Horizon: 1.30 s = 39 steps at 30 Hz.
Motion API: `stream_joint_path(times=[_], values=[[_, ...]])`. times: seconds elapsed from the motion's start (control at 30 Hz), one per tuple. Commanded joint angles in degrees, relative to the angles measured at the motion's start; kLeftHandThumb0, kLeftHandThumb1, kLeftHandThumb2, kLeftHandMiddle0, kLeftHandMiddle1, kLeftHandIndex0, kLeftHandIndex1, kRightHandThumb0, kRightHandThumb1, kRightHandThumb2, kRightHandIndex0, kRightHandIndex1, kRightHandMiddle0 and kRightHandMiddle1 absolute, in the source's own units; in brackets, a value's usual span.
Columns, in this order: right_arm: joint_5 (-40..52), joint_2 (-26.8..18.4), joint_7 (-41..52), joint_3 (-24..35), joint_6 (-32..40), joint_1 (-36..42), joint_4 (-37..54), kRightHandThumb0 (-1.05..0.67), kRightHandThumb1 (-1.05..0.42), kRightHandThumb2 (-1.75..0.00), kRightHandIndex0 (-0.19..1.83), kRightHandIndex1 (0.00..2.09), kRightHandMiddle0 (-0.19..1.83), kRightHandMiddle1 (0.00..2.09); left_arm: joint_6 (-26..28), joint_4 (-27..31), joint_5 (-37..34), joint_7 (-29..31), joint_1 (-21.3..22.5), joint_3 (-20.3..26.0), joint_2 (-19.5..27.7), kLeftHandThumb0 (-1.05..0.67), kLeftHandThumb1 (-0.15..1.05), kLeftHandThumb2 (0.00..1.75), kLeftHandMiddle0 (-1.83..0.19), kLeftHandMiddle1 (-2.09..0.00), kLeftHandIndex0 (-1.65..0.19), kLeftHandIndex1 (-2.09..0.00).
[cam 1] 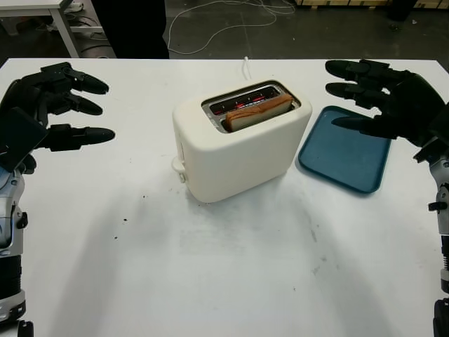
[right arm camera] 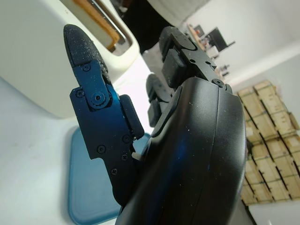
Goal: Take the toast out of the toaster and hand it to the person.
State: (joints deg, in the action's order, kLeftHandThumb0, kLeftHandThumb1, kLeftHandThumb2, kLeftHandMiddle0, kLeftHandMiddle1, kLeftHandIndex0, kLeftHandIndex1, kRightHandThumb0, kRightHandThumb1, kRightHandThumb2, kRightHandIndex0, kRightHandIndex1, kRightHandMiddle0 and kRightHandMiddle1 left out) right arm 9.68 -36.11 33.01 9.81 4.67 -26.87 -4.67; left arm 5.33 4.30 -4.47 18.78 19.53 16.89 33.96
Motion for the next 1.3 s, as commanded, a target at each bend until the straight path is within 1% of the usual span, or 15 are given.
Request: stream_joint_path(times=[0.0, 0.3, 0.37, 0.53, 0.7, 1.1, 1.27], values=[[0.25, -0.03, -0.07, 0.25, 0.34, 0.21, 0.91, -0.67, -0.80, 0.00, 0.28, 0.31, 0.44, 0.00, -0.14, 0.10, -0.31, -0.21, -0.74, 0.31, -0.16, -1.05, 0.53, 0.00, -0.58, -1.01, -0.59, -0.87], [0.39, -0.01, -0.05, 0.25, 0.70, 0.17, 1.10, -0.68, -0.80, 0.00, 0.27, 0.33, 0.44, 0.00, -0.09, 0.19, -0.43, -0.19, -0.77, 0.38, -0.20, -1.05, 0.52, 0.00, -0.57, -1.02, -0.59, -0.87], [0.24, -0.03, -0.15, 0.26, 0.51, 0.22, 1.07, -0.65, -0.79, 0.00, 0.27, 0.33, 0.44, 0.00, -0.34, 0.06, -0.38, -0.24, -0.75, 0.38, -0.24, -1.05, 0.53, 0.00, -0.57, -1.02, -0.59, -0.88], [-0.15, -0.14, -0.19, 0.14, -0.05, 0.28, 0.96, -0.69, -0.80, 0.00, 0.27, 0.34, 0.44, 0.00, -0.71, -0.12, 0.05, -0.27, -0.72, 0.24, -0.02, -1.05, 0.54, 0.01, -0.58, -1.02, -0.59, -0.88], [-0.09, -0.02, -0.36, 0.26, -0.08, 0.32, 0.97, -0.66, -0.79, 0.00, 0.27, 0.35, 0.45, 0.01, -0.27, 0.00, -0.56, -0.02, -0.69, 0.39, -0.18, -1.05, 0.53, 0.00, -0.57, -1.03, -0.59, -0.88], [0.06, -0.08, -0.07, 0.25, -0.25, 0.19, 0.87, -0.66, -0.80, 0.00, 0.25, 0.37, 0.44, 0.00, 0.10, 0.23, -0.90, 0.04, -0.70, 0.47, -0.30, -1.05, 0.53, 0.00, -0.56, -1.03, -0.58, -0.89], [0.11, -0.21, 0.23, 0.16, -0.28, -0.02, 0.68, -0.64, -0.80, 0.00, 0.24, 0.38, 0.44, 0.00, -0.47, 0.09, -0.37, -0.26, -0.60, 0.31, -0.21, -1.05, 0.52, 0.00, -0.57, -1.04, -0.58, -0.90]])
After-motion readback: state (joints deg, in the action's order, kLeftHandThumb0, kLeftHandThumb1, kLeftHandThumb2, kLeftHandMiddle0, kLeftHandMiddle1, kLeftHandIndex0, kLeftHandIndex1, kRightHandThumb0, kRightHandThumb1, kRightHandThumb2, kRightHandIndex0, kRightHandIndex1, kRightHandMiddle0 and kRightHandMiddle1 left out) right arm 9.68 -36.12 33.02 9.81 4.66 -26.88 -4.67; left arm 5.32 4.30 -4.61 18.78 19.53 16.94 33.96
